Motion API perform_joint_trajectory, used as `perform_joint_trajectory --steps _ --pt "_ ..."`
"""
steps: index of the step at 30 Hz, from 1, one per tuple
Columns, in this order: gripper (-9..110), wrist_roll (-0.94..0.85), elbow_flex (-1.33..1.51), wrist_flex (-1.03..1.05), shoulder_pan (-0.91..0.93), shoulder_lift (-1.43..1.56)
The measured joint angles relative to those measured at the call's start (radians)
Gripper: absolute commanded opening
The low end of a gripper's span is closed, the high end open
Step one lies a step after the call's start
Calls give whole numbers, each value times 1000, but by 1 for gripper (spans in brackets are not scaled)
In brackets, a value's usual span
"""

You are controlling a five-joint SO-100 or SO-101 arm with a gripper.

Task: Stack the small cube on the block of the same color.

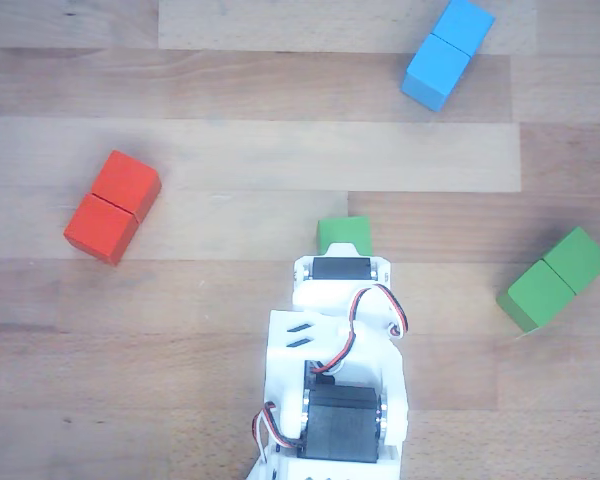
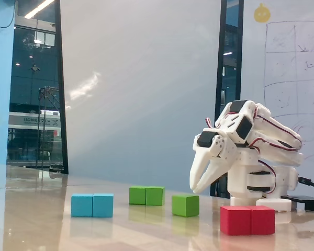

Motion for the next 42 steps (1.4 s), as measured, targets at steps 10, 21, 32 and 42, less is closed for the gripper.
perform_joint_trajectory --steps 10,21,32,42 --pt "0 0 0 0 0 0" --pt "0 0 0 0 0 0" --pt "0 0 0 0 0 0" --pt "0 -5 -183 -11 0 -202"
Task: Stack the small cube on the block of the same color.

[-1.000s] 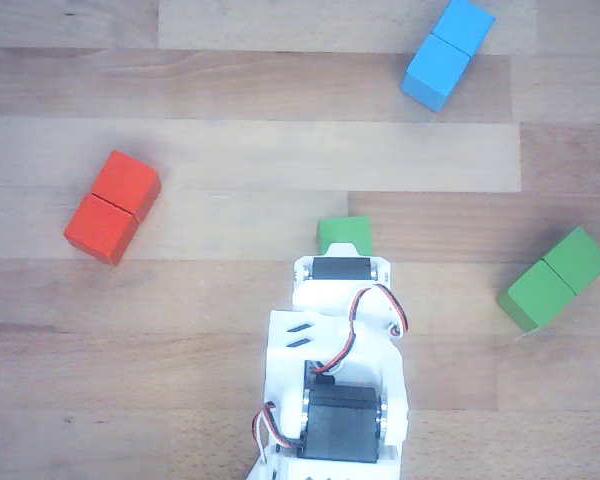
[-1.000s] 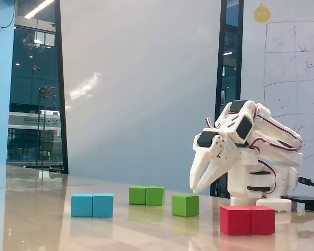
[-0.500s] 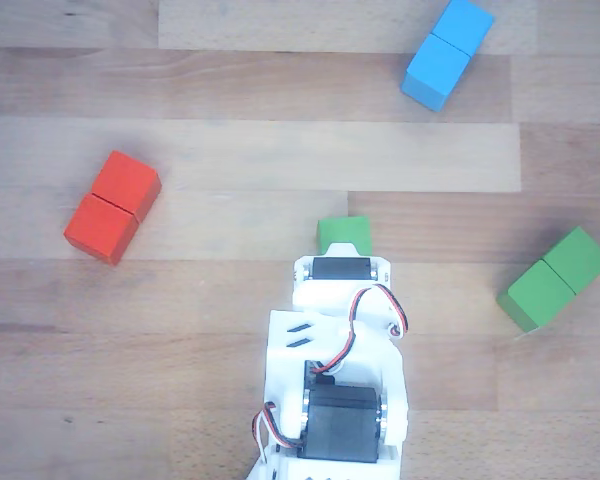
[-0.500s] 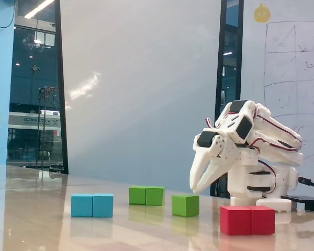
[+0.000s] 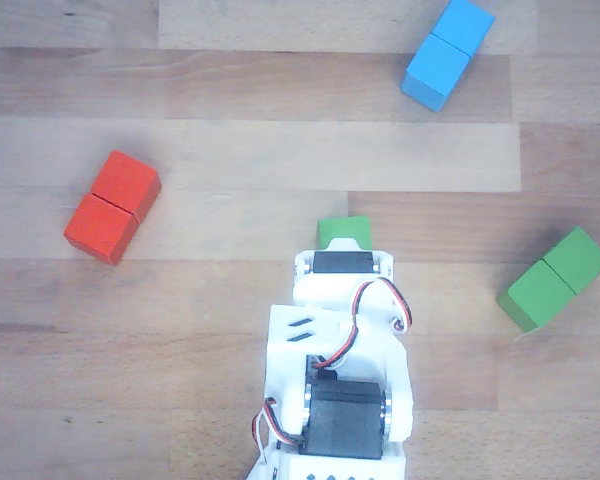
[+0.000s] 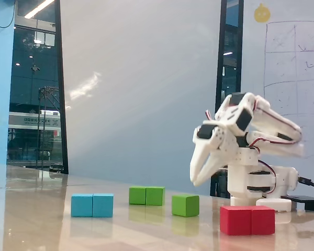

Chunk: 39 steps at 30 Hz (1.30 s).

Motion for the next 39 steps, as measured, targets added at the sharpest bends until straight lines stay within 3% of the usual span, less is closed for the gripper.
perform_joint_trajectory --steps 11,17,25,39 --pt "0 0 -589 -5 0 -591" --pt "0 0 -801 95 0 -884" --pt "0 0 -842 207 0 -1095" --pt "0 0 -842 216 0 -1282"
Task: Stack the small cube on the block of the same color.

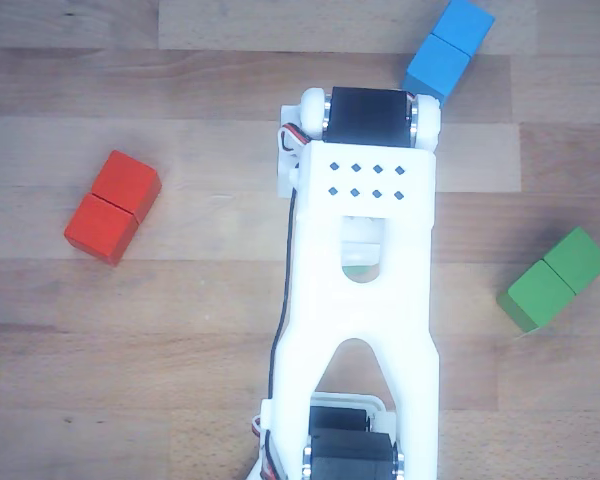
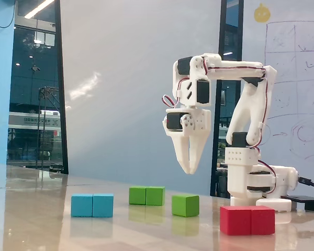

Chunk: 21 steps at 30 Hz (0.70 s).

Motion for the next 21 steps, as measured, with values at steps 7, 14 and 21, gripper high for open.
perform_joint_trajectory --steps 7,14,21 --pt "0 0 0 0 0 -8" --pt "9 0 52 -32 0 -8" --pt "20 0 67 -58 0 -8"
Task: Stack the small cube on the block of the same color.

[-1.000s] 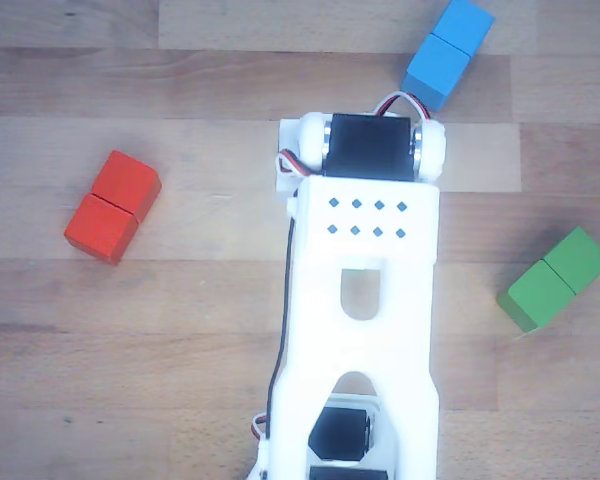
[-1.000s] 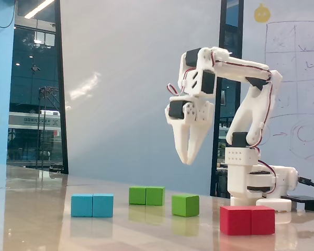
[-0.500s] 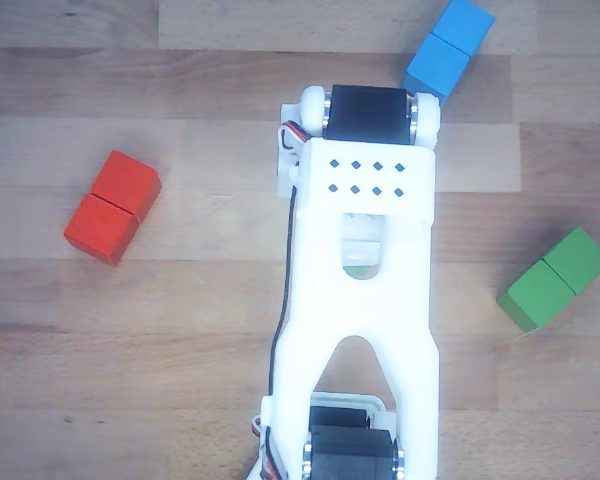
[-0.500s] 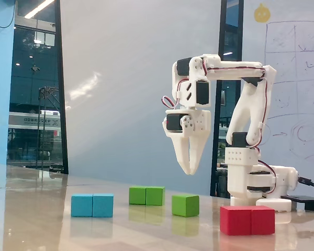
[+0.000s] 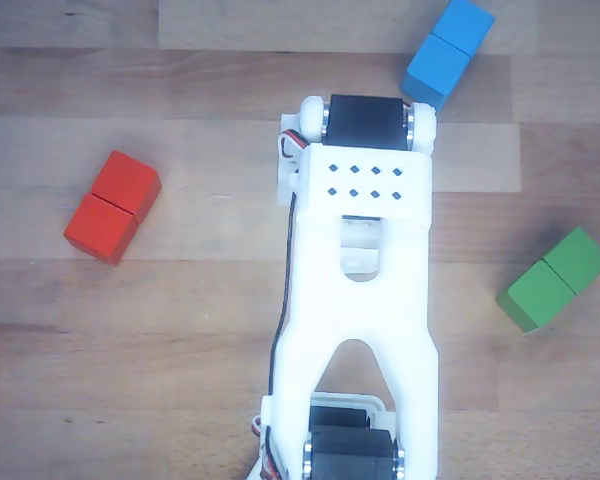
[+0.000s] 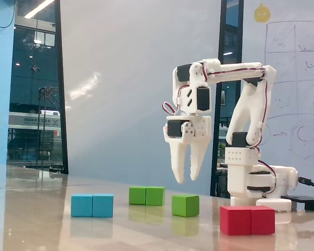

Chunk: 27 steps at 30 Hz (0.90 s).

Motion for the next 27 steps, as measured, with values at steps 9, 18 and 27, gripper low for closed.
perform_joint_trajectory --steps 9,18,27 --pt "23 0 0 0 0 -11" --pt "23 -20 0 0 0 -83" --pt "23 -118 28 -61 40 -84"
